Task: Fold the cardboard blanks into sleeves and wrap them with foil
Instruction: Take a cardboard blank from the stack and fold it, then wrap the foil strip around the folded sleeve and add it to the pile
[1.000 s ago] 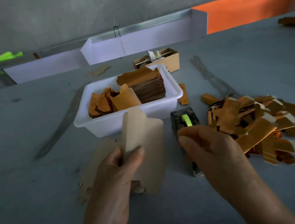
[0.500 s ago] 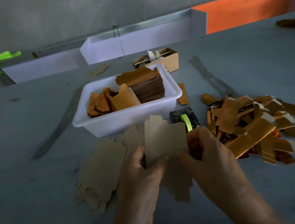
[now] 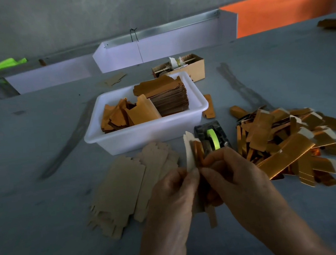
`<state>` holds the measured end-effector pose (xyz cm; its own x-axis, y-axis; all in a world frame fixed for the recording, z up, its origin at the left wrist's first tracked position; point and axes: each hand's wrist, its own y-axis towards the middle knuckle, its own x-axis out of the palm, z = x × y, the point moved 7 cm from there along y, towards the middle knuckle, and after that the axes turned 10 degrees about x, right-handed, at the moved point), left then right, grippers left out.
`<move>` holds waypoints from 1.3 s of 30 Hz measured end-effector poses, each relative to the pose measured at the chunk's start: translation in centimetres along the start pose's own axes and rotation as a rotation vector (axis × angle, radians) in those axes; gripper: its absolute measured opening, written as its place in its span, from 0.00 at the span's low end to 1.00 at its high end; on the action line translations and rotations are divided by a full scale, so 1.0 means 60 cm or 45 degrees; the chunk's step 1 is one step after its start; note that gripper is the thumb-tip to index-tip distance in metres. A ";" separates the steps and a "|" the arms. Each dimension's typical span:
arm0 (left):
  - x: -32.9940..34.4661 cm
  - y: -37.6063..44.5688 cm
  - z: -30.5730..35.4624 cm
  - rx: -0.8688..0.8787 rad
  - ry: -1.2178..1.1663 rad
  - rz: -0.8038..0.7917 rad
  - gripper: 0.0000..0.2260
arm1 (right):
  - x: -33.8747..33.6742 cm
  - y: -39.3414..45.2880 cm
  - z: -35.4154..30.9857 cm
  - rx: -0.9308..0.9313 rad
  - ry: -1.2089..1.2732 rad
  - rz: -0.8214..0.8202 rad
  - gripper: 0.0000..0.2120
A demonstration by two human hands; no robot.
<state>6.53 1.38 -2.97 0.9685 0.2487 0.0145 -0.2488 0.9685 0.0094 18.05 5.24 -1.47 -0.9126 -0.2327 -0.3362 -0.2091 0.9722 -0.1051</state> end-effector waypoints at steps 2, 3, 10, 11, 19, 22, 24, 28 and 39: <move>-0.003 0.001 0.005 0.069 0.091 -0.020 0.08 | 0.001 -0.001 0.001 0.006 0.018 -0.009 0.04; -0.006 0.003 0.008 0.108 0.131 -0.012 0.07 | 0.001 -0.003 0.001 0.005 0.015 -0.003 0.05; -0.001 0.002 0.016 0.078 0.052 -0.082 0.09 | -0.028 -0.005 -0.003 0.002 -0.124 0.299 0.15; 0.003 0.000 0.015 0.054 0.034 -0.117 0.08 | -0.026 -0.002 0.002 0.047 -0.055 0.257 0.14; -0.006 -0.002 0.012 0.027 0.133 0.024 0.04 | -0.017 0.001 0.015 0.139 0.206 0.098 0.08; -0.009 -0.002 0.022 0.108 0.178 0.116 0.06 | -0.019 0.001 0.012 0.112 0.179 0.138 0.08; -0.015 -0.006 0.029 0.224 0.316 0.227 0.07 | -0.018 0.000 0.015 0.117 0.189 0.154 0.06; 0.010 -0.026 0.062 0.593 1.014 0.277 0.12 | -0.019 -0.001 0.017 0.102 0.193 0.211 0.05; 0.083 -0.040 0.067 0.775 1.685 0.036 0.22 | -0.022 0.001 0.018 0.155 0.276 0.128 0.23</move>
<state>11.93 0.25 1.12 0.1816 0.4222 -0.8881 0.0919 0.8919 0.4428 19.64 5.59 -2.04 -0.9833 -0.1116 -0.1436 -0.0820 0.9768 -0.1979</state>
